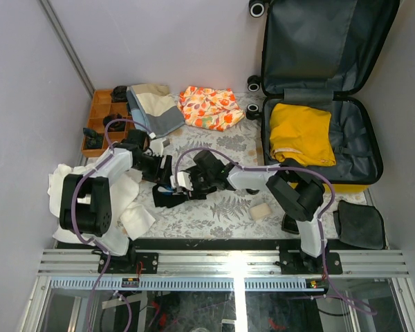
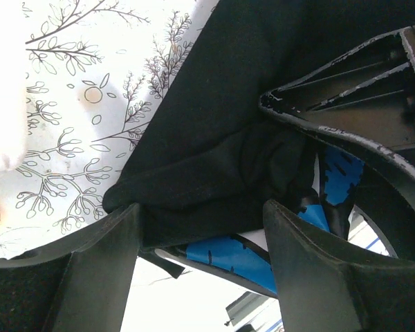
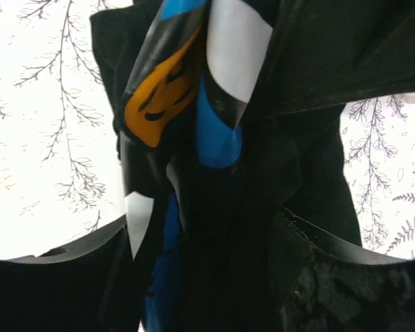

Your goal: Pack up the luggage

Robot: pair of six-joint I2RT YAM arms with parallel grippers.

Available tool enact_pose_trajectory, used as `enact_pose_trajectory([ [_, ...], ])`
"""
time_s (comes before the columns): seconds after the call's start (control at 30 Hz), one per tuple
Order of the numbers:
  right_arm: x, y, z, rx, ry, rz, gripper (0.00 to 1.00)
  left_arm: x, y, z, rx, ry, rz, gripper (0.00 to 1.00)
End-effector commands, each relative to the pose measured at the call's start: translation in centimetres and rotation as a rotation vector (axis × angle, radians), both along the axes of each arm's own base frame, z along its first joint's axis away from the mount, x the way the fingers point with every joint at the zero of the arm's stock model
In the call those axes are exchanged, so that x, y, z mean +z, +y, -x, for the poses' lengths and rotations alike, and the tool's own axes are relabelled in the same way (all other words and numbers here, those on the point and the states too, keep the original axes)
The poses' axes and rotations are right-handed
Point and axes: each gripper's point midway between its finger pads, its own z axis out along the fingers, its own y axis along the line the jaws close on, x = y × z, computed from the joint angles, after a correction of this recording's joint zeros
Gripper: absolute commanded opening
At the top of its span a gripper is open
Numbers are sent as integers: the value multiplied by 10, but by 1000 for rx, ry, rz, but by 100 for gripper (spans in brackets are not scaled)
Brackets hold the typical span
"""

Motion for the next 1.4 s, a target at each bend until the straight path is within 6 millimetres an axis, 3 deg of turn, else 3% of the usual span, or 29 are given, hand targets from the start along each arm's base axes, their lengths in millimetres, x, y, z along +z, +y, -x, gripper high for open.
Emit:
enact_pose_trajectory([
  [0.0, -45, -28, -10, -55, -19, 163, 53, 5, -1, -9, 3, -10, 21, 67],
  [0.1, -52, -38, -8, -62, -26, 189, 27, 10, 4, -11, 22, -13, 37, 68],
  [0.17, -46, -40, -6, -61, -25, 189, 6, 18, 8, -15, 37, -26, 58, 69],
  [0.2, -39, -39, -6, -63, -28, 176, 1, 22, 12, -17, 44, -34, 64, 70],
  [0.5, 79, -18, -16, -113, -68, -11, 0, 72, 28, -41, 66, -218, 50, 82],
  [0.63, 120, -28, -24, -133, -86, -55, 0, 91, 29, -49, 77, -280, 57, 99],
  [0.77, 153, -53, -37, -175, -110, -79, 0, 105, 28, -54, 89, -322, 67, 100],
  [0.9, 197, -92, -46, -227, -146, -96, 0, 113, 27, -59, 88, -338, 73, 100],
  [1.07, 235, -166, -56, -307, -190, -89, 0, 125, 19, -63, 64, -348, 125, 100],
  [1.2, 236, -244, -60, -397, -198, -32, 0, 130, 12, -65, 46, -328, 170, 100],
  [1.37, 218, -318, -62, -513, -157, 13, 0, 130, 6, -67, 35, -310, 190, 100],
])
